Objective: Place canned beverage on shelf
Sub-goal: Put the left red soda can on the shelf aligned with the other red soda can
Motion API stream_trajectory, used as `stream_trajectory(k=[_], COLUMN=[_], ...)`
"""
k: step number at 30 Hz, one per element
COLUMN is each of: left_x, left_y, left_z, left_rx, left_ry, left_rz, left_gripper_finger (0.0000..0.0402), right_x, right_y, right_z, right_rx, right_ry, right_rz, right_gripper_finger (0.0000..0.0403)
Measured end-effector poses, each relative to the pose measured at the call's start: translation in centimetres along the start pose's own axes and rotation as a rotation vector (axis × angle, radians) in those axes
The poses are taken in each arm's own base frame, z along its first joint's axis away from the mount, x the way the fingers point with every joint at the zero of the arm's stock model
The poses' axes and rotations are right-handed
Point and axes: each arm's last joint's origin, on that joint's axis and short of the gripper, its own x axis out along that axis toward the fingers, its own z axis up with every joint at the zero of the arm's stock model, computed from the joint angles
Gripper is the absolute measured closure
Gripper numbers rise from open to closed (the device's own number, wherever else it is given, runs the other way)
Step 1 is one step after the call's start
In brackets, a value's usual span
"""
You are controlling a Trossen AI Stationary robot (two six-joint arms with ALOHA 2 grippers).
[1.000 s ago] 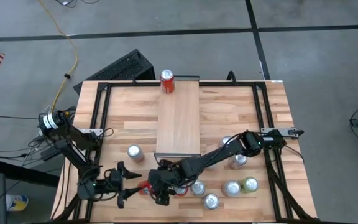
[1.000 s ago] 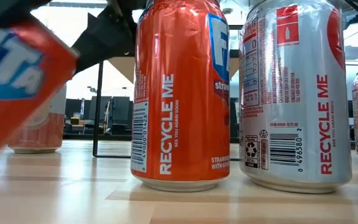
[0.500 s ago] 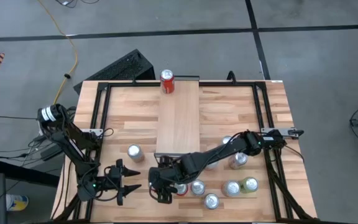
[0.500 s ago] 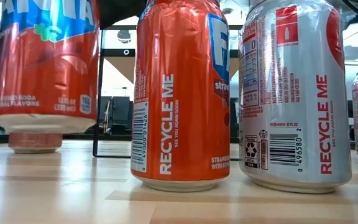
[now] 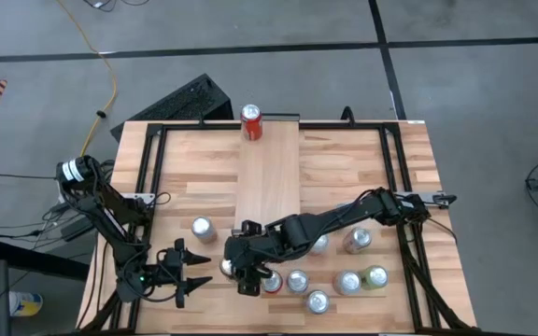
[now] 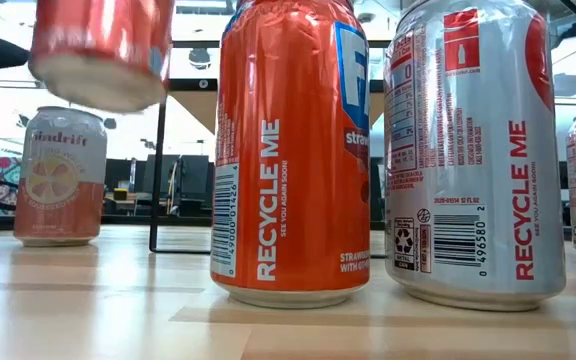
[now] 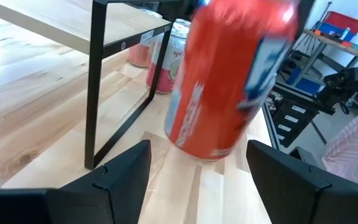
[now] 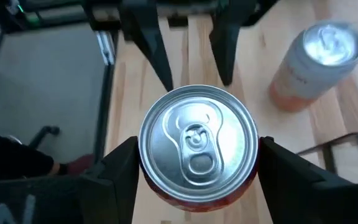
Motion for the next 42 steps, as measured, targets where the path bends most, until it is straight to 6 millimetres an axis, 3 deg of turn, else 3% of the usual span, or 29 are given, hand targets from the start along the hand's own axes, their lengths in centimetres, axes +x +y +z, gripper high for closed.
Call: stream_trajectory(k=[9, 17, 23, 27, 36, 42], left_x=[0.0, 0.1, 0.8, 1.6, 3.6, 4.8], left_y=[0.1, 0.1, 0.7, 1.3, 2.8, 3.6], left_z=[0.0, 0.0, 0.0, 0.1, 0.4, 0.8], left_rx=[-0.018, -0.125, -0.209, -0.294, -0.362, -0.382], left_ry=[-0.003, -0.002, -0.025, -0.058, -0.093, -0.121], left_rz=[0.007, 0.008, 0.064, 0.117, 0.215, 0.264], left_gripper_finger=[0.0150, 0.0150, 0.0150, 0.0150, 0.0150, 0.0150], right_x=[-6.8, -13.8, -15.4, -16.4, -18.3, -20.1], right_y=[-1.7, -6.2, -11.0, -14.4, -21.4, -27.1], right_z=[2.5, 3.6, 3.8, 3.9, 3.5, 2.4], right_rx=[-0.008, -0.042, -0.128, -0.188, -0.432, -0.500], right_ry=[-0.131, -0.158, -0.064, 0.002, 0.106, 0.129], right_rz=[-0.052, -0.231, -0.376, -0.383, -0.222, -0.121], right_gripper_finger=[0.0148, 0.0148, 0.0148, 0.0148, 0.0148, 0.0148])
